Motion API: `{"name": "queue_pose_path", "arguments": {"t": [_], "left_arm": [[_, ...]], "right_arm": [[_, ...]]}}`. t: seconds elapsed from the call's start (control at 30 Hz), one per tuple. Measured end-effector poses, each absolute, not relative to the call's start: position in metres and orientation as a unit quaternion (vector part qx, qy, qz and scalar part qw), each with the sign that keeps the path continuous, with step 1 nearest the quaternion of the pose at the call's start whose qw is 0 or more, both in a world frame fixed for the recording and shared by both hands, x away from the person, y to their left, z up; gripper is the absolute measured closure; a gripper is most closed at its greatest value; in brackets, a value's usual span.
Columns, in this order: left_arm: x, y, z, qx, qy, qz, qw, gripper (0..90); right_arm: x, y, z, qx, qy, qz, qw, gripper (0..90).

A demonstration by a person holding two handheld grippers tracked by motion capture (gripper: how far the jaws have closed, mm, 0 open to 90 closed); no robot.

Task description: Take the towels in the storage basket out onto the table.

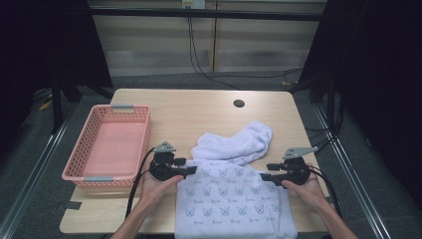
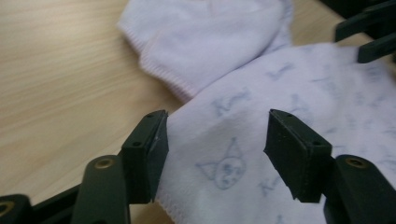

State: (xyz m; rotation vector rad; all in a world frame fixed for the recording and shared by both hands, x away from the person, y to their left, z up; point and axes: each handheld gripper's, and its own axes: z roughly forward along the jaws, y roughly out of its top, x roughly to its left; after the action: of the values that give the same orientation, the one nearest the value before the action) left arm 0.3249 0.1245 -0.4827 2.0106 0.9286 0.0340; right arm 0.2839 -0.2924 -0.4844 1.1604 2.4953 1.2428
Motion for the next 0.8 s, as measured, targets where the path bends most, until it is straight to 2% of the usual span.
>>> {"name": "queue_pose_path", "arguments": {"t": [0.03, 0.07, 0.1, 0.13, 0.2, 0.33, 0.4, 0.47, 0.5, 0.57, 0.63, 0.67, 0.73, 0.77, 0.8], "left_arm": [[0.323, 0.122, -0.485, 0.82, 0.368, -0.006, 0.438, 51.1], [0.319, 0.119, -0.487, 0.828, 0.366, -0.003, 0.425, 62.6], [0.316, 0.119, -0.488, 0.833, 0.354, -0.009, 0.425, 74.0], [0.312, 0.121, -0.488, 0.836, 0.345, -0.015, 0.427, 82.2], [0.301, 0.127, -0.486, 0.836, 0.344, -0.025, 0.427, 90.0], [0.284, 0.141, -0.478, 0.834, 0.33, -0.029, 0.442, 90.0], [0.282, 0.147, -0.474, 0.829, 0.325, -0.01, 0.456, 90.0], [0.289, 0.148, -0.471, 0.812, 0.349, 0.008, 0.467, 68.9], [0.295, 0.148, -0.471, 0.808, 0.353, 0.008, 0.472, 62.3], [0.305, 0.145, -0.473, 0.804, 0.354, 0.004, 0.478, 53.1], [0.313, 0.139, -0.478, 0.805, 0.356, 0.001, 0.475, 43.1], [0.316, 0.136, -0.481, 0.804, 0.356, -0.007, 0.477, 41.2], [0.32, 0.133, -0.482, 0.803, 0.371, 0.003, 0.466, 40.4], [0.323, 0.134, -0.482, 0.804, 0.365, -0.003, 0.469, 46.9], [0.326, 0.133, -0.483, 0.802, 0.368, 0.0, 0.471, 58.9]], "right_arm": [[0.284, -0.292, -0.487, 0.381, 0.824, 0.416, 0.053, 54.9], [0.282, -0.29, -0.491, 0.379, 0.828, 0.411, 0.035, 61.2], [0.279, -0.288, -0.493, 0.369, 0.837, 0.401, 0.041, 76.7], [0.275, -0.288, -0.493, 0.365, 0.839, 0.402, 0.04, 82.2], [0.264, -0.291, -0.485, 0.363, 0.828, 0.424, 0.047, 86.8], [0.236, -0.302, -0.472, 0.355, 0.817, 0.454, 0.037, 87.8], [0.22, -0.302, -0.471, 0.346, 0.823, 0.45, 0.024, 87.7], [0.206, -0.298, -0.474, 0.334, 0.833, 0.441, 0.007, 87.7], [0.202, -0.297, -0.475, 0.333, 0.836, 0.436, 0.003, 87.6], [0.196, -0.292, -0.474, 0.323, 0.846, 0.425, 0.003, 86.2], [0.199, -0.293, -0.472, 0.328, 0.836, 0.44, -0.003, 76.7], [0.203, -0.294, -0.471, 0.331, 0.834, 0.441, 0.003, 71.6], [0.214, -0.299, -0.47, 0.347, 0.824, 0.448, 0.011, 64.5], [0.22, -0.302, -0.469, 0.355, 0.819, 0.452, 0.016, 62.1], [0.226, -0.304, -0.469, 0.363, 0.812, 0.455, 0.025, 61.2]]}}
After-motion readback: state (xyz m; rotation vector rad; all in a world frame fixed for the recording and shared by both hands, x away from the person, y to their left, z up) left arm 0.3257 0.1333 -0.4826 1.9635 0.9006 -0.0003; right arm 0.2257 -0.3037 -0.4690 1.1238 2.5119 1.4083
